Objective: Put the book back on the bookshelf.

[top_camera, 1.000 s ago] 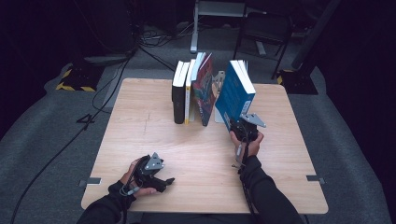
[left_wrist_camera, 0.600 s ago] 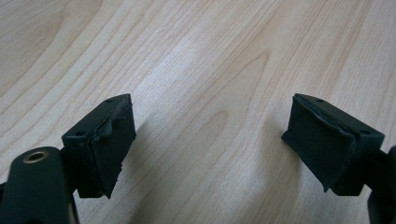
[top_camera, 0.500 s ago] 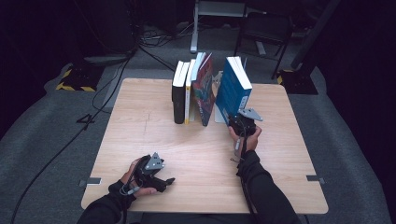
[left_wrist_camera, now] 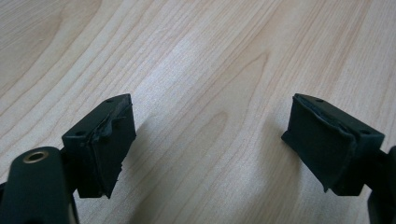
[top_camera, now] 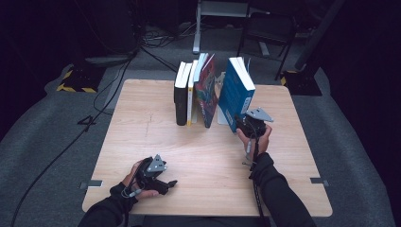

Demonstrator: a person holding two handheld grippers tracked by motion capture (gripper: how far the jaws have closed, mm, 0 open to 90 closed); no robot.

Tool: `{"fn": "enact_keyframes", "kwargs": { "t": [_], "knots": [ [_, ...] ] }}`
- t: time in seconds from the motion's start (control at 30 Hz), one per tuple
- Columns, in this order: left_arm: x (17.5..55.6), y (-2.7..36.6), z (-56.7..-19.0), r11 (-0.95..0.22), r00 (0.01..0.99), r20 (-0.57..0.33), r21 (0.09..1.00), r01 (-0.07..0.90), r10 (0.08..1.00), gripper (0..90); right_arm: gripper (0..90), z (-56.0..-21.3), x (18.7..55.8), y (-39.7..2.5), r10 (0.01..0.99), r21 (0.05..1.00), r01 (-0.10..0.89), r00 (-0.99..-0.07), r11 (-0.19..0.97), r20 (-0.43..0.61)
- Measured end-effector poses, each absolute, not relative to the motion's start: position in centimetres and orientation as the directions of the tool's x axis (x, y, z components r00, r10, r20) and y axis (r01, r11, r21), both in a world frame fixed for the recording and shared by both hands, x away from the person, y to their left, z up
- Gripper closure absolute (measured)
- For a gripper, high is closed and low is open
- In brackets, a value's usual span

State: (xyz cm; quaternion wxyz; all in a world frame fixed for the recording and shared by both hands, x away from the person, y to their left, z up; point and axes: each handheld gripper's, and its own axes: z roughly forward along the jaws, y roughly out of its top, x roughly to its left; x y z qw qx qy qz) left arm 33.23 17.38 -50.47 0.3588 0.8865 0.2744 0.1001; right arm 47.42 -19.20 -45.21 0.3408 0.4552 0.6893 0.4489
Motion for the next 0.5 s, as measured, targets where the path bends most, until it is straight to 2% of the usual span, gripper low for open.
{"fn": "enact_keyframes", "kwargs": {
  "t": [0.2,0.5],
  "knots": [
    [33.2,17.4,-50.5,-0.591,0.829,-0.020,0.691,0.416,0.559,16.0,59.6,-44.9,47.4,-19.5,0.920,0.932,0.309,-0.387,0.188,-0.057],
    [33.2,17.4,-50.5,-0.592,0.829,-0.020,0.691,0.416,0.559,16.0,60.5,-44.9,47.6,-18.3,0.935,0.936,0.303,-0.349,0.180,-0.067]
  ]
}}
